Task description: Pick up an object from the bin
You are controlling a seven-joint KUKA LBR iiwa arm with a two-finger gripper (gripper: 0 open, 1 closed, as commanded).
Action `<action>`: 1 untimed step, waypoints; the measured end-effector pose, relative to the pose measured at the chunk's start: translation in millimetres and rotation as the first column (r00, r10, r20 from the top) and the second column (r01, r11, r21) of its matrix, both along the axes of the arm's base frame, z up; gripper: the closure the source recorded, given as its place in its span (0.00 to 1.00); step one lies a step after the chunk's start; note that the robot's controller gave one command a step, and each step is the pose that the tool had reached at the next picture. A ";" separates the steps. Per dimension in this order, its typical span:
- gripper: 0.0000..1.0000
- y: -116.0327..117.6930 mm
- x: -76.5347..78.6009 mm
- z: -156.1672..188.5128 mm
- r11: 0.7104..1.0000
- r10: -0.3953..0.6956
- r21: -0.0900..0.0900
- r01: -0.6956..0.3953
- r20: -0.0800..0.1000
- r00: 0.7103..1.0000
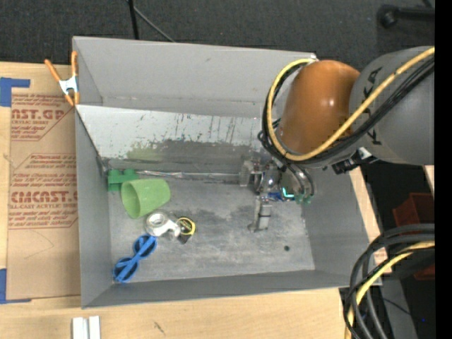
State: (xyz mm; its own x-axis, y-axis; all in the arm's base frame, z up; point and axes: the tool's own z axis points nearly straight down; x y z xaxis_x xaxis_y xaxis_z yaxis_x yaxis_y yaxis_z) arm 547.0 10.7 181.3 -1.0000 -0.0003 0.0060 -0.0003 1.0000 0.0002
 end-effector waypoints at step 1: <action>0.00 -98.0 28.3 -106.3 0.917 -0.398 0.003 0.398 0.010 0.917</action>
Offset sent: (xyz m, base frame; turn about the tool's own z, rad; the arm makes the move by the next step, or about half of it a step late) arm 0.0257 -0.0987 -0.1113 0.4114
